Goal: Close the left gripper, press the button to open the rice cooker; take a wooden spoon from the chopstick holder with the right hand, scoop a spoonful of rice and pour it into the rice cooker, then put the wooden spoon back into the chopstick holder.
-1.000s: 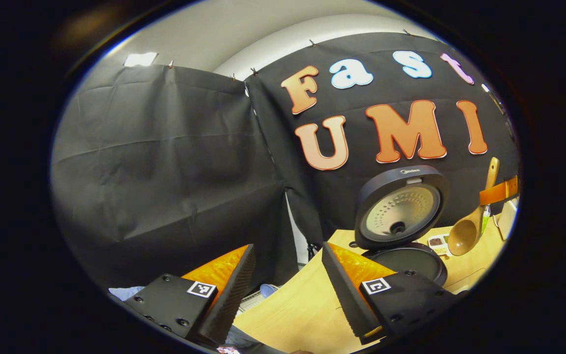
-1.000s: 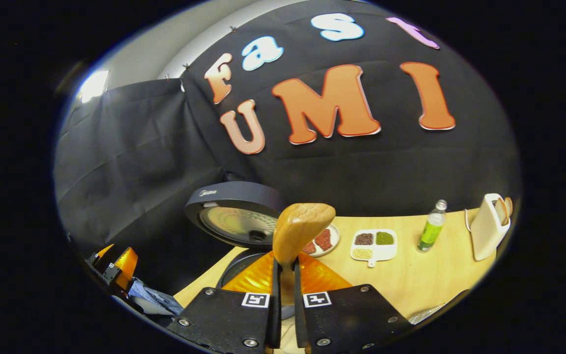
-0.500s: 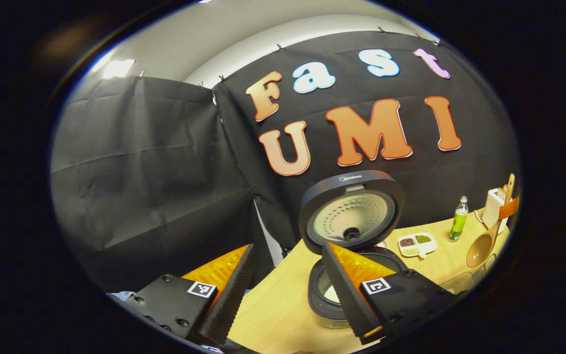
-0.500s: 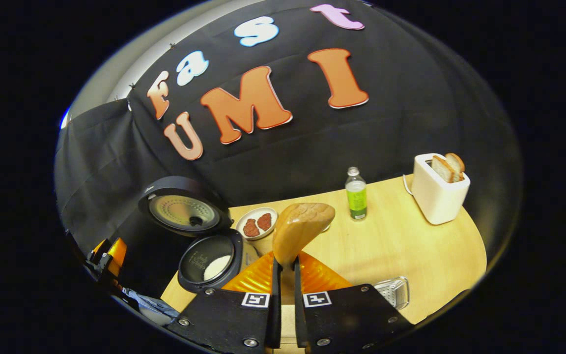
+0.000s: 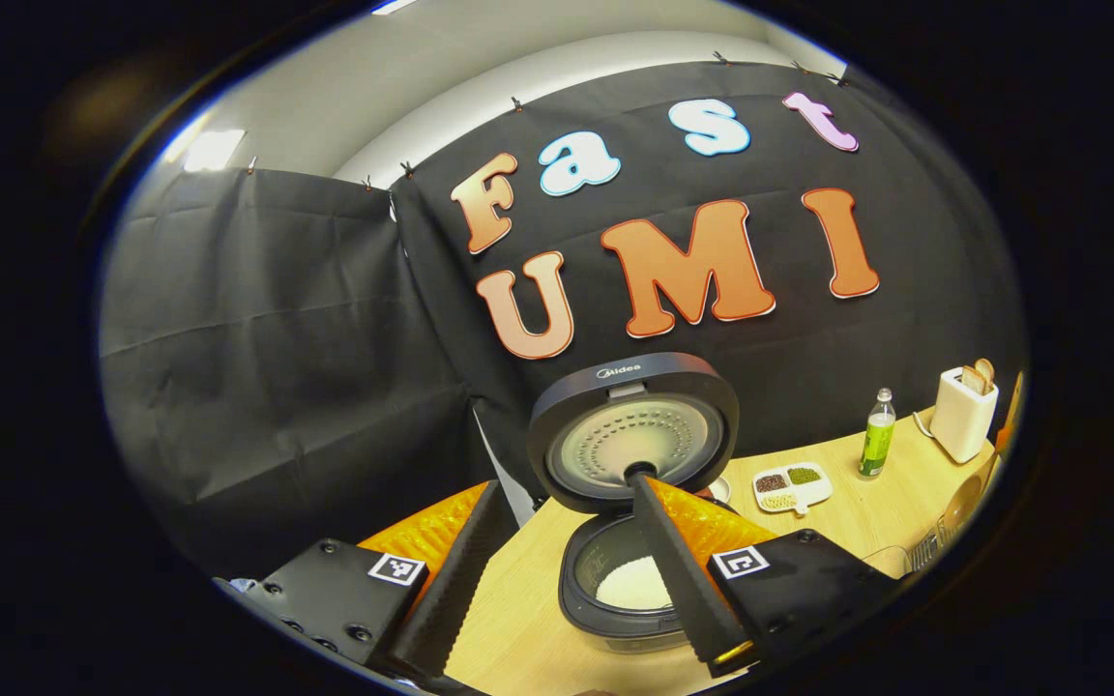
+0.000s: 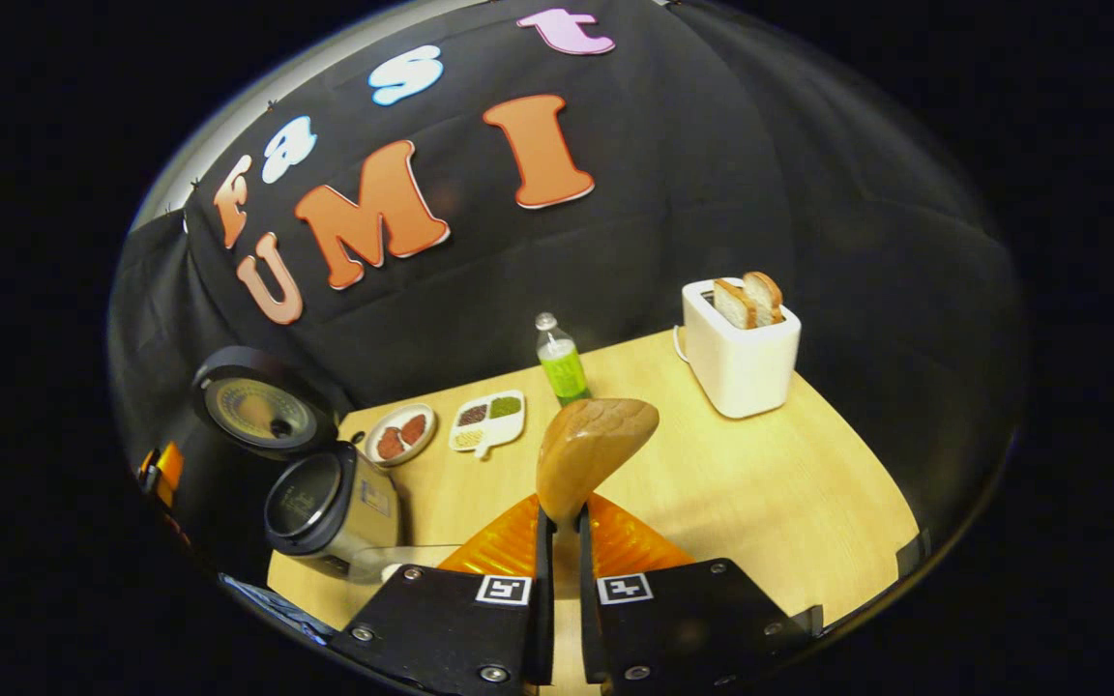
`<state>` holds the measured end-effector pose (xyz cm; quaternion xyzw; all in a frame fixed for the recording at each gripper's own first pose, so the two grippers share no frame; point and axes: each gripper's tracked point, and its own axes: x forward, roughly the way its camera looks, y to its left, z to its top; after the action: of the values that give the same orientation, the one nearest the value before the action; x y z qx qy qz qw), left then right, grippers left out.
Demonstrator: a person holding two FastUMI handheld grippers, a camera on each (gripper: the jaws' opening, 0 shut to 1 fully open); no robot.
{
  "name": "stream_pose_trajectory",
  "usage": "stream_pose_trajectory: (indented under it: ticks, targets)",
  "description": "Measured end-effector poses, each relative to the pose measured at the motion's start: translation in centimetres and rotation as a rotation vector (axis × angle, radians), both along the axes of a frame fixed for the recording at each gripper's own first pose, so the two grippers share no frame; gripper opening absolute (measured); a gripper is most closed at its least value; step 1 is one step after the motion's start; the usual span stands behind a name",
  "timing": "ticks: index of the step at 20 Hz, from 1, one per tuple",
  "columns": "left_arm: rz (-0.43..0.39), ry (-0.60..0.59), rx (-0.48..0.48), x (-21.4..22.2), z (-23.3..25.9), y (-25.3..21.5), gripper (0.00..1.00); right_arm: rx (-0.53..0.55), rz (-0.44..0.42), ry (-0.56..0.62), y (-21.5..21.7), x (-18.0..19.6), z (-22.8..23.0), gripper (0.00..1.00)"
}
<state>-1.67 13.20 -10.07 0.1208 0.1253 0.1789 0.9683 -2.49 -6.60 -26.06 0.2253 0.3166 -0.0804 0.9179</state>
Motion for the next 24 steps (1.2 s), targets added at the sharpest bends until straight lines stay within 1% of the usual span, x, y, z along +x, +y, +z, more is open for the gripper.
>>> stream_pose_trajectory:
  ticks: [2,4,8,13,16,18,19,21,22,23,24]
  targets:
    - [-0.006,-0.006,0.007,0.2,0.6,-0.5,0.84,0.007,-0.017,0.002,-0.8,-0.5,-0.7,0.11]
    - [-0.012,-0.008,0.018,0.2,0.9,-0.9,0.84,0.016,-0.016,0.012,-0.8,-0.8,-1.7,0.11]
    - [-0.016,-0.010,0.029,0.3,1.5,-1.3,0.84,0.035,-0.003,0.045,-0.3,-0.5,-4.2,0.11]
    - [-0.021,-0.016,0.037,0.8,2.4,-0.9,0.84,0.073,-0.021,0.094,0.1,-0.6,-6.8,0.11]
    - [-0.038,-0.013,0.030,1.8,2.9,-0.9,0.84,0.101,-0.023,0.117,0.1,-1.3,-6.7,0.14]
    - [-0.051,-0.016,0.027,2.9,3.6,-1.0,0.84,0.099,-0.038,0.090,-0.8,-1.1,-5.6,0.21]
    - [-0.058,-0.020,0.026,3.4,3.9,-1.0,0.84,0.082,-0.050,0.080,-1.6,-1.1,-5.0,0.28]
    - [-0.075,-0.042,0.011,4.8,5.1,-1.3,0.84,0.062,-0.059,0.055,-2.5,-1.0,-3.4,0.37]
    - [-0.087,-0.054,-0.010,5.6,5.7,-1.5,0.87,0.060,-0.049,0.050,-2.6,-1.2,-2.6,0.29]
    - [-0.099,-0.065,-0.031,6.4,6.3,-1.6,0.89,0.044,-0.043,0.031,-2.9,-1.4,-1.4,0.48]
    - [-0.107,-0.070,-0.049,7.3,6.9,-1.6,0.92,0.021,-0.036,0.008,-3.2,-1.2,-0.2,0.52]
